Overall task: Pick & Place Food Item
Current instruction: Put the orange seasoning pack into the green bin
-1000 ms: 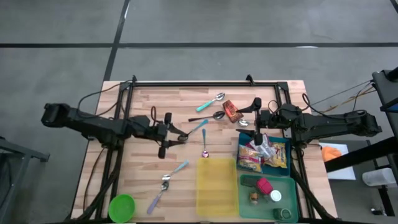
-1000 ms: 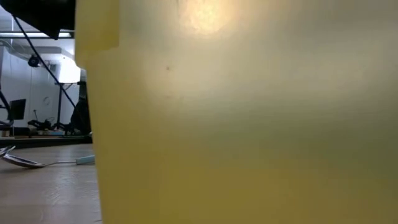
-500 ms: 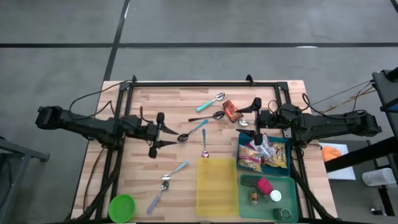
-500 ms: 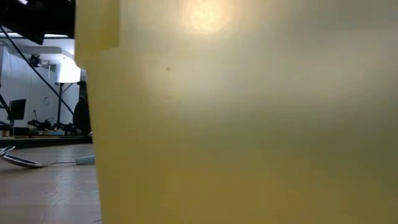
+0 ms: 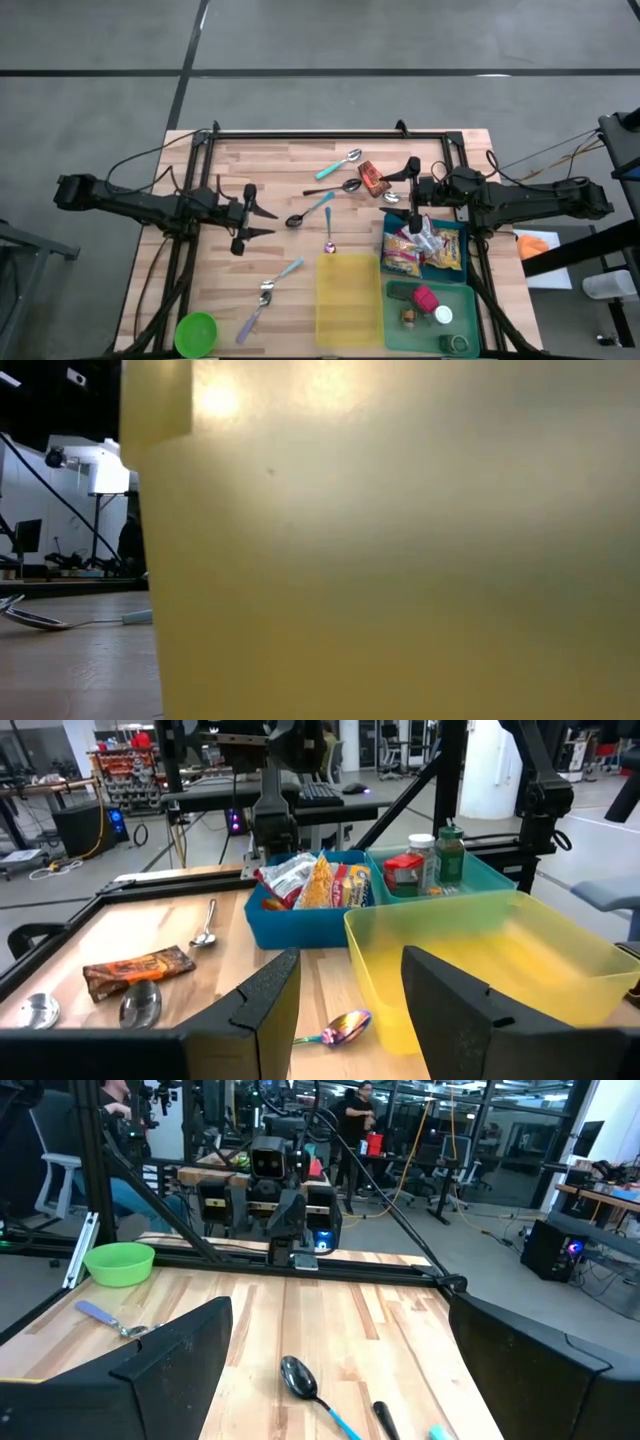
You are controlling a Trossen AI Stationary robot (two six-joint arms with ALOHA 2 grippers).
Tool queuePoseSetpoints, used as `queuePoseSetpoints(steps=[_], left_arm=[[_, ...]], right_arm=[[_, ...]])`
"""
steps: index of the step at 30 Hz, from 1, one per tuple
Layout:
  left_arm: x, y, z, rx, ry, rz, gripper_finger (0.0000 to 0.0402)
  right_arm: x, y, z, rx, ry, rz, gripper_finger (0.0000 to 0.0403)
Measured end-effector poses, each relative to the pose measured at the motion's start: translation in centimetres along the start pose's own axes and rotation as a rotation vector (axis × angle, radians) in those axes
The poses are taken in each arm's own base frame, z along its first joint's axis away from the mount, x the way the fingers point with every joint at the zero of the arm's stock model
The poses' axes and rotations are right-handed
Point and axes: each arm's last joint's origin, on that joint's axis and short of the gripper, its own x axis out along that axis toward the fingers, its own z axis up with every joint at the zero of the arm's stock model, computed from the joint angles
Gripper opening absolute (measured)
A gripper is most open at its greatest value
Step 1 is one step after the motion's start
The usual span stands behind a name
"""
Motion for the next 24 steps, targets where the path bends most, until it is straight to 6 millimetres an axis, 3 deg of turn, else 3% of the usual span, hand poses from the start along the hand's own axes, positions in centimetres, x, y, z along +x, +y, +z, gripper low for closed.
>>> queuePoseSetpoints(steps=[11, 24], left_arm=[[-0.01, 0.02, 0.10, 0.123, -0.005, 0.005, 0.0174], [-0.03, 0.00, -0.09, 0.123, 0.003, 0.003, 0.0174]], right_arm=[[0.00, 0.00, 0.00, 0.000, 0.000, 0.000, 0.0370], [0.00, -0.01, 0.00, 0.000, 0.000, 0.000, 0.0370]])
